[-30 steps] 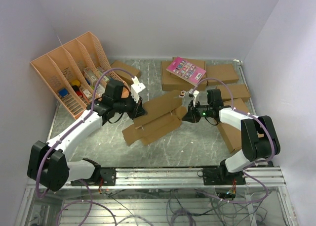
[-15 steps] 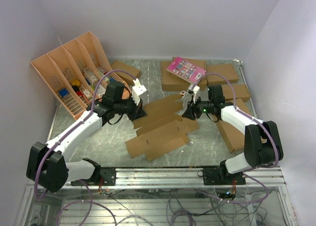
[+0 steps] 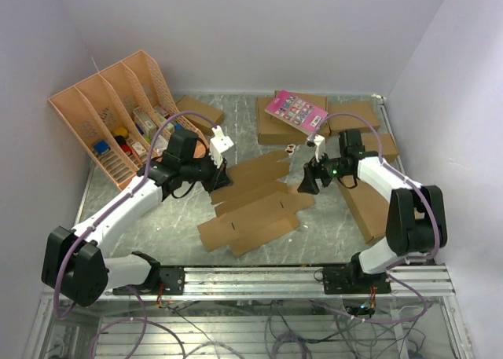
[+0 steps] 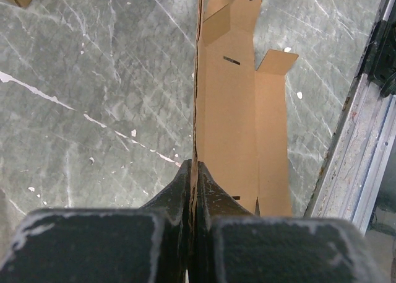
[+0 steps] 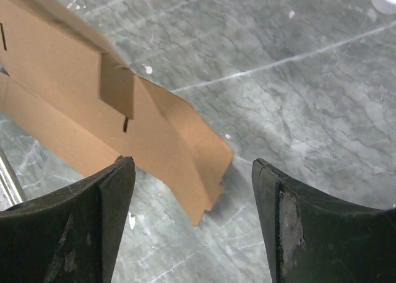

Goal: Fold the paper box

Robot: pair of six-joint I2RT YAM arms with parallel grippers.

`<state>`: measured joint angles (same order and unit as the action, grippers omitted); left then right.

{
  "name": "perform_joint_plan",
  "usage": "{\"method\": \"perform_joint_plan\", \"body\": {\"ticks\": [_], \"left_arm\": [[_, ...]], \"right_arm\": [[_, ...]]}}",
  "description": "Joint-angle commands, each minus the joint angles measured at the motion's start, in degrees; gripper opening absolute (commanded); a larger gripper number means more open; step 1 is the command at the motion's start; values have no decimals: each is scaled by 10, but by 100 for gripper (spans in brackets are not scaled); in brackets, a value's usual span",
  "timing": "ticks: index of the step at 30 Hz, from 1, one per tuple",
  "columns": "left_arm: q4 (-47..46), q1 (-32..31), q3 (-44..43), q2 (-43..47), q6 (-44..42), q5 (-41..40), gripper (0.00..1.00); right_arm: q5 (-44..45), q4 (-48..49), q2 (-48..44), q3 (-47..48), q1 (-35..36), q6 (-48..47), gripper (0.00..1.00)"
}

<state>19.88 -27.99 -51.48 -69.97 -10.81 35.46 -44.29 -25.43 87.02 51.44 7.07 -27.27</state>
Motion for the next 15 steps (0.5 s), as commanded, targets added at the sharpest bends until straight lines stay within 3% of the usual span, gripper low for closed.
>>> {"method": "perform_joint_plan", "body": {"ticks": [1,6,8,13,14,15], "left_arm": [[-1,-5,-20,15,-16,10,7],[7,-5,-22,21,-24,10,7],[7,-5,-22,24,-26,9,7],[24,-5,-37,24,-39,-12,7],[29,-5,-44,23,-44,-17,7],[35,-5,-53,20,-53,-25,7]], "right_arm": [[-19,-72,72,54,-11,-48,76],[-33,-102,144,108,-12,-73,76],[-55,-126,163,126,-12,-86,69],[-94,-196,185,167,-12,-131,12],[-95,-194,179,169,-12,-132,3],[-97,-181,170,170,-12,-129,0]]}}
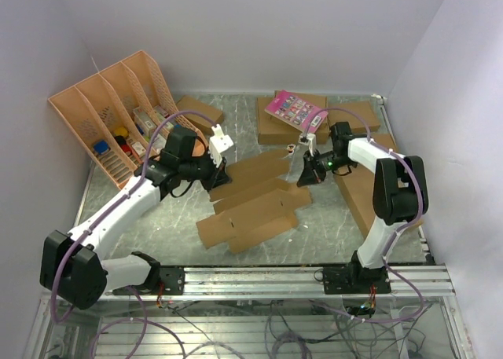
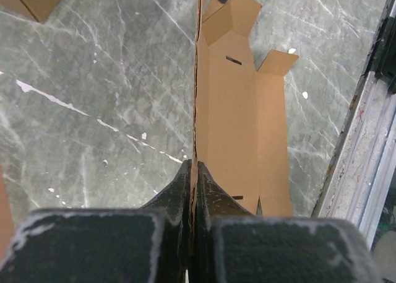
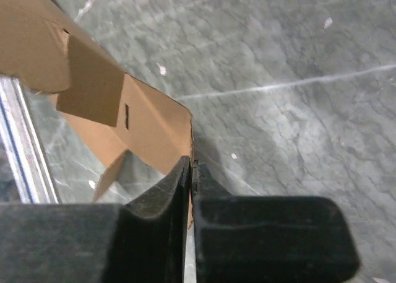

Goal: Fold the paper box

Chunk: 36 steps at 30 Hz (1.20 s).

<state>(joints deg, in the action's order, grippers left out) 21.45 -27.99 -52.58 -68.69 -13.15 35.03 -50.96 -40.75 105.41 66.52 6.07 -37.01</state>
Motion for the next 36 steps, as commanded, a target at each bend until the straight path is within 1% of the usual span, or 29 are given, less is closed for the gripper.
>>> {"method": "perform_joint_plan", "body": {"ticks": [1,3,4,6,7,9,11,12,14,17,21,26,29,33,36], "left_arm": [[25,-4,-53,4,-34,-30,7],[40,-4,-80,-3,-60,-44,7],[49,-4,-95,-7,-72,-50,7],[65,-5,-127,-17,-100,-60,7],[70,-5,-140,-20,-111,-64,7],[73,-5,-155,-24,-126,-72,7],[73,-5,-157,-25,-145,-90,7],[73,-5,-153,-27,-155,-99,7],[58,-4,-127,-28,-167,-117,7],[30,-5,-97,-22,-160,-96,7],[8,-6,-51,-7,-140,-89,7],[-9,-10,0,37,-115,-64,7],[-27,-11,26,55,-97,-53,7],[-23,-11,19,43,-83,-70,7],[-15,-11,13,28,-76,-78,7]], "right_arm": [[-32,-11,-24,19,-1,-23,0],[-38,47,-47,15,0,5,0],[-41,99,-61,6,0,26,0],[-41,234,-94,-26,3,94,0],[-38,316,-111,-49,5,146,0],[-17,489,-138,-106,15,218,0],[23,616,-151,-151,31,250,0],[45,658,-147,-164,42,255,0],[89,708,-132,-183,60,265,0],[147,787,-114,-223,84,283,0],[155,857,-137,-290,108,283,0],[146,873,-180,-345,112,281,0],[139,874,-184,-361,113,297,0],[131,881,-178,-375,130,314,0],[131,865,-175,-368,135,326,0]]}}
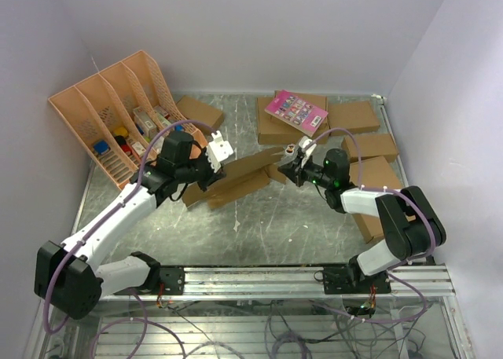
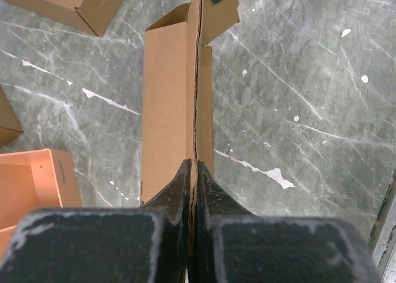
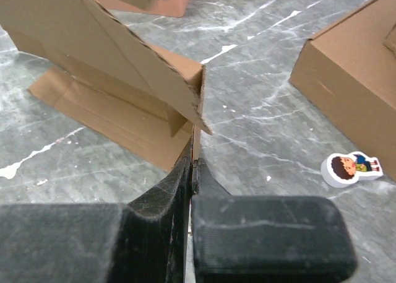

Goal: Fold the paper box

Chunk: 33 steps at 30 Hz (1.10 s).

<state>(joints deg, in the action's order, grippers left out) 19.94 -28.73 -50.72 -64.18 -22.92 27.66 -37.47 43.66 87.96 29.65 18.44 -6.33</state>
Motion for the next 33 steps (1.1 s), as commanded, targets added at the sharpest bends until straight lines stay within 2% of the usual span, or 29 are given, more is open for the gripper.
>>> {"method": "perform_joint_plan", "body": {"ticks": [1,13,21,24,33], "left_arm": [[0,-3,-6,-20,24,-3,7],[-1,-4,1,-19,25,10,7],[0,-4,3,-18,22,11,7],[-1,-4,3,-18,22,13,7],[-2,-4,5,-17,22,15,7]], "right_arm": [[-6,14,-1,1,11,21,0],[-42,-13,13,-8,18,62,4],[-85,-74,23,24,20,38,16],[-95,-111,17,44,17,17,25],[-149,-155,28,70,-2,1,35]]}}
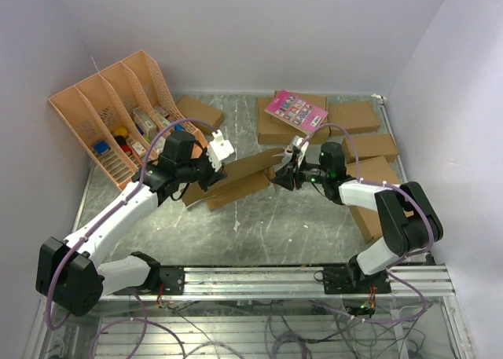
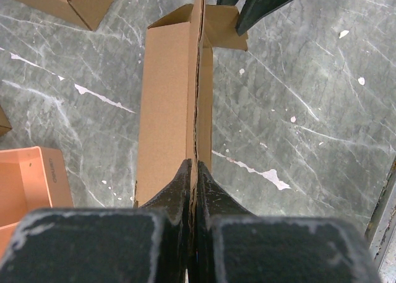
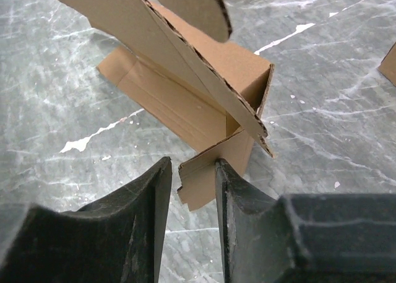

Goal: Fold the paper box

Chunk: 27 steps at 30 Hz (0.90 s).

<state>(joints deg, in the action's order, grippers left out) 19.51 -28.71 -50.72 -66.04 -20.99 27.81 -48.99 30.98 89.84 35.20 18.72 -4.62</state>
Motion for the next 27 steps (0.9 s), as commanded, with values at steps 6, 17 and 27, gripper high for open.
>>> {"method": "perform_joint_plan", "body": {"ticks": [6,17,27], "left_arm": [[5,-4,3,-1,3,12,7],[4,-4,4,-1,3,9,7],[5,-4,3,-4,4,11,7]], "right_arm": [[-81,-48,25,32,-14,-16,44],[-179,-134,50,73,-36,-72,69],[-213,-348,113,177,-36,-249,61]]}}
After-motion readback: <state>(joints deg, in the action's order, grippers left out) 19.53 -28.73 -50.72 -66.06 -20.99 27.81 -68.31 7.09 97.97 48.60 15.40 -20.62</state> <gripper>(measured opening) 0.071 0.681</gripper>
